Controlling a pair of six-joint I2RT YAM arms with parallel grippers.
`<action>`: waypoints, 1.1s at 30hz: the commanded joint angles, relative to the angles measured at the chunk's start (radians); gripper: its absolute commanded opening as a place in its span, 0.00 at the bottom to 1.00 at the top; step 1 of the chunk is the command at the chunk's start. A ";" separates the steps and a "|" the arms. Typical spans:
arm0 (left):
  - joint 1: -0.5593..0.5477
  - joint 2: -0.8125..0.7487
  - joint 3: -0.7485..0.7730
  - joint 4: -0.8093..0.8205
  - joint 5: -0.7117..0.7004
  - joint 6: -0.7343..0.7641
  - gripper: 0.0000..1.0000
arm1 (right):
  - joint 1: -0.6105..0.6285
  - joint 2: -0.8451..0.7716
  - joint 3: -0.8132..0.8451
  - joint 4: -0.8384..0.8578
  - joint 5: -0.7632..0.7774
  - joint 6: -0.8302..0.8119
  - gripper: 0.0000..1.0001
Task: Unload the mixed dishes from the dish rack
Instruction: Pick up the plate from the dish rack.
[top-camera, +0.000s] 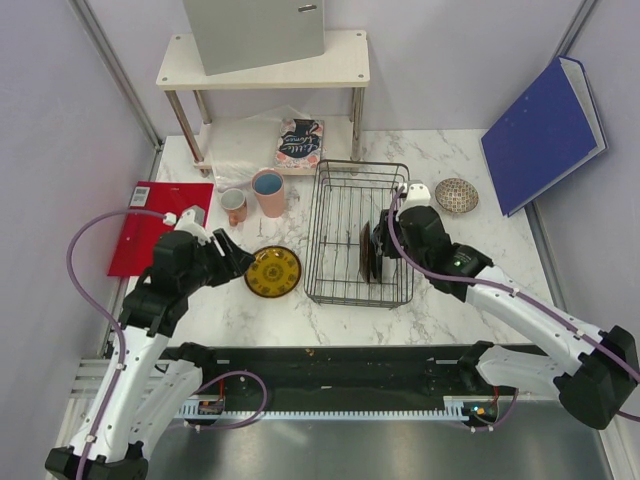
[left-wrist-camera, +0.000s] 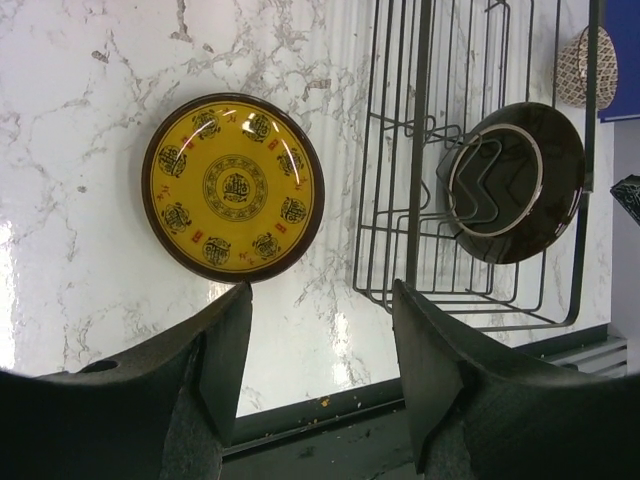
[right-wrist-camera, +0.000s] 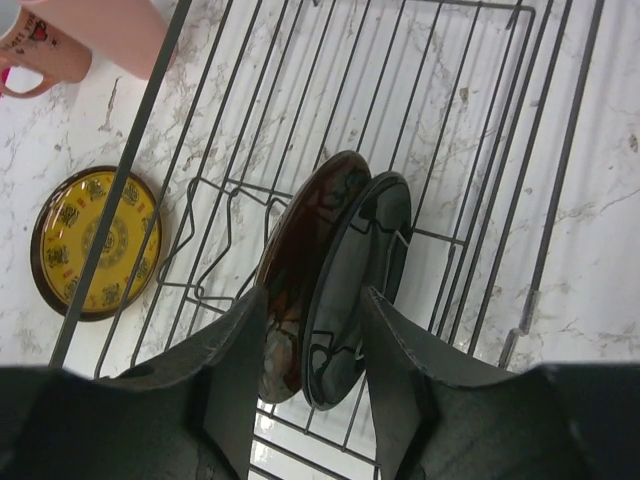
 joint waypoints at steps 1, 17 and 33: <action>-0.006 0.007 -0.024 0.042 0.029 0.042 0.65 | -0.004 0.004 -0.038 0.068 -0.077 0.029 0.50; -0.006 0.052 -0.065 0.092 0.044 0.025 0.64 | -0.008 0.126 -0.085 0.142 -0.037 -0.014 0.46; -0.004 0.066 -0.071 0.103 0.057 0.026 0.63 | -0.008 0.039 -0.053 0.077 -0.011 -0.065 0.07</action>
